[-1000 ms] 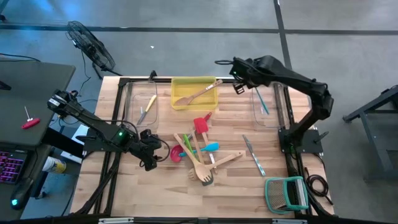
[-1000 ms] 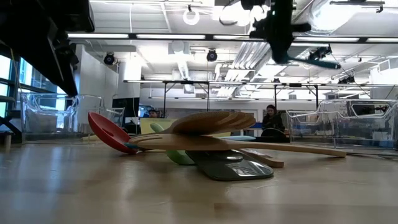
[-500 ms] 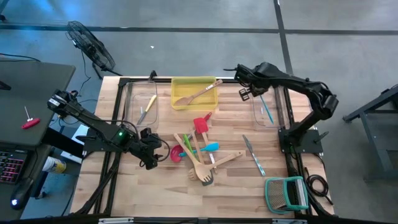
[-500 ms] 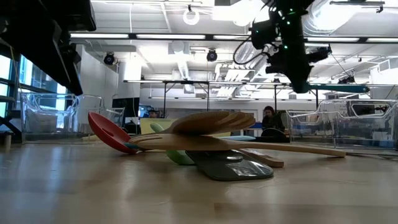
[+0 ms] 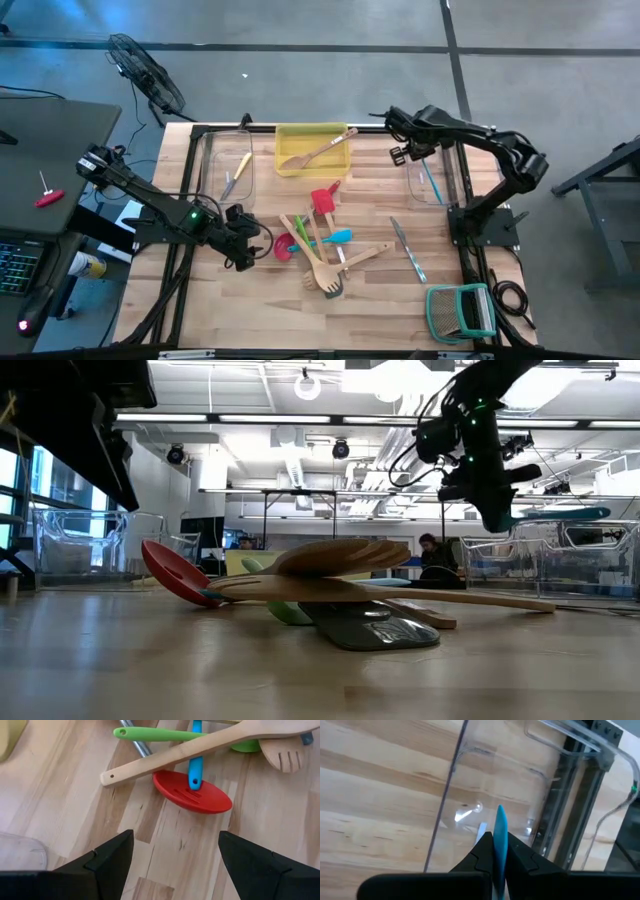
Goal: Pick & Place Kitchen Items
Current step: Put the blue spatula into the right transparent bin, then put the wooden serving spoon into the yellow bin
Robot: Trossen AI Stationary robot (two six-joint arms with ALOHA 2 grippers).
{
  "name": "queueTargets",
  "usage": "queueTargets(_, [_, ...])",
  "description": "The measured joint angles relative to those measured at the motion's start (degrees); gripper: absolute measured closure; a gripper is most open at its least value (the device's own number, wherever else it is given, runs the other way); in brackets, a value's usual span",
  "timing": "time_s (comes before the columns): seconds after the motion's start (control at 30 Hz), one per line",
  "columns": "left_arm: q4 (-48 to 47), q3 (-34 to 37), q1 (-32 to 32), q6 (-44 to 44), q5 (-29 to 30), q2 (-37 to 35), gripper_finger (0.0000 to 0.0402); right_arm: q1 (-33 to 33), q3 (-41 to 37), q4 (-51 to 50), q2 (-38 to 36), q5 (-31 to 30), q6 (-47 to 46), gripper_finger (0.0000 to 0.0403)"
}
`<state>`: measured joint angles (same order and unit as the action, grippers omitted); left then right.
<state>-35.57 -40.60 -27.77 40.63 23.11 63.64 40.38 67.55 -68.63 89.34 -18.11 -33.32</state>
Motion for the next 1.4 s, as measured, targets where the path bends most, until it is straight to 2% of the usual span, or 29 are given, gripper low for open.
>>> queueTargets(0.6, [3.02, 0.0, 0.0, -0.27, 1.33, 0.0, 0.0115, 2.8, -0.15, 6.49, 0.02, 0.03, 5.01, 0.0391])
queueTargets(0.87, [2.99, 0.0, 0.01, -0.25, 1.92, 0.0, 0.0115, 2.75, -0.15, 6.34, 0.02, 0.36, 4.12, 0.039])
queueTargets(1.17, [2.99, 0.0, 0.0, -0.26, 2.1, 0.0, 0.0115, 2.65, -0.15, 5.9, 0.02, 3.62, 1.66, 0.0311])
queueTargets(1.4, [2.95, 0.0, 0.0, -0.25, 2.08, 0.0, 0.0115, 0.78, -0.15, 6.83, 0.04, 2.62, 2.08, 0.0254])
